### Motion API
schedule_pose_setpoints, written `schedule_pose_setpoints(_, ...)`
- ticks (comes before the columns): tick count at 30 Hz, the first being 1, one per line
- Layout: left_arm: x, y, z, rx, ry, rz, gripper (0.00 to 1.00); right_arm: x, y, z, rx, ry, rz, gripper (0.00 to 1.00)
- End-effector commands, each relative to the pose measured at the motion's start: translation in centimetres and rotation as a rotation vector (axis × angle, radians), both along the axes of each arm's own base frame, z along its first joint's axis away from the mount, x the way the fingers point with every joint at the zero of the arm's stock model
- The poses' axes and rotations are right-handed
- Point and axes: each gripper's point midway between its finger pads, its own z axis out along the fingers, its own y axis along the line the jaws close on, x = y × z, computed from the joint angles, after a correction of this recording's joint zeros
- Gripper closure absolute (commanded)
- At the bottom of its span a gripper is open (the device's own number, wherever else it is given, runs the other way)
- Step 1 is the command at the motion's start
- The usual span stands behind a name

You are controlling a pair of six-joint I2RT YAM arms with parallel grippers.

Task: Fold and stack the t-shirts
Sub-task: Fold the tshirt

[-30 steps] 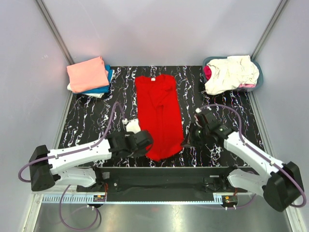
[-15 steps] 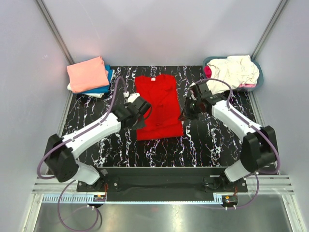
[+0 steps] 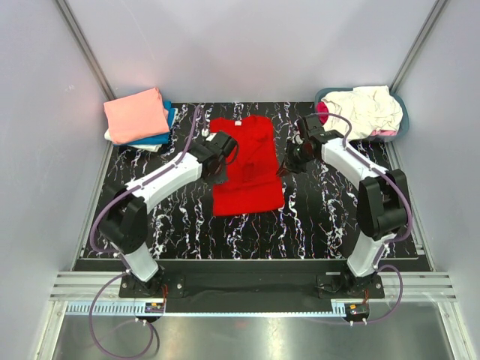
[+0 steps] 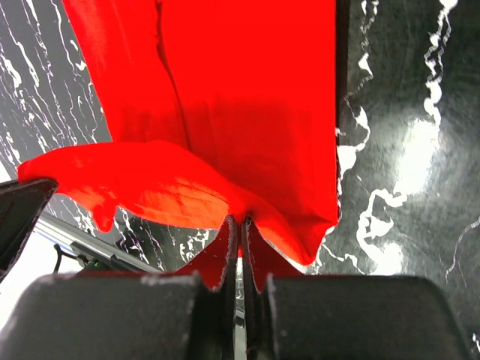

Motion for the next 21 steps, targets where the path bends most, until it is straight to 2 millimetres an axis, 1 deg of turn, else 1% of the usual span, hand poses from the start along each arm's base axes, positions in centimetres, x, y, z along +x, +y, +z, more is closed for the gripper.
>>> schedule_pose_setpoints(1,1.6,-0.9,0.6,-0.019,-0.019,-0.042,1.0,1.6,0.5,0.8,0.019,-0.035,0.031,1.0)
schedule_pose_setpoints(5,2.4,-0.8,0.0,-0.018,-0.006,-0.045,1.0,2.1,0.7,0.1,0.016,-0.019,0.036,1.0)
schedule_pose_setpoints(9,3.0,-0.6,-1.1,-0.007,0.022,-0.046,1.0,3.0,0.5,-0.9,0.007,-0.006,0.031,1.0)
schedule_pose_setpoints(11,3.3,-0.3,-1.8,0.004,0.036,-0.044,1.0,3.6,0.4,-0.9,0.003,-0.005,0.028,1.0)
schedule_pose_setpoints(12,3.4,-0.3,-1.9,-0.001,0.038,-0.045,1.0,3.8,0.3,-1.7,-0.001,0.013,0.026,1.0)
schedule_pose_setpoints(13,3.6,-0.2,-2.1,-0.002,0.042,-0.047,1.0,4.3,0.4,-1.6,-0.002,0.008,0.033,1.0)
schedule_pose_setpoints(14,3.8,-0.1,-2.5,0.003,0.05,-0.047,1.0,4.6,0.2,-1.9,-0.007,0.015,0.028,1.0)
schedule_pose_setpoints(15,4.0,0.0,-2.7,0.004,0.054,-0.048,1.0,4.9,0.2,-2.9,-0.012,0.04,0.024,1.0)
schedule_pose_setpoints(16,4.5,0.0,-2.6,0.004,0.048,-0.049,1.0,5.5,0.3,-2.7,-0.007,0.035,0.023,1.0)
schedule_pose_setpoints(17,4.9,0.2,-3.2,0.011,0.062,-0.048,1.0,5.9,0.2,-3.0,-0.004,0.042,0.019,1.0)
schedule_pose_setpoints(18,5.2,0.3,-3.5,0.01,0.069,-0.05,1.0,6.1,0.3,-4.2,-0.011,0.068,0.018,1.0)
schedule_pose_setpoints(19,5.9,0.1,-3.1,0.004,0.066,-0.054,0.99,6.9,0.3,-3.9,-0.007,0.062,0.013,1.0)
schedule_pose_setpoints(20,6.4,0.6,-4.3,0.019,0.097,-0.051,0.97,7.1,0.3,-4.4,-0.017,0.077,0.016,0.89)
schedule_pose_setpoints(21,6.9,0.5,-4.4,0.011,0.107,-0.054,0.94,7.5,-0.2,-6.0,-0.04,0.119,0.005,0.79)
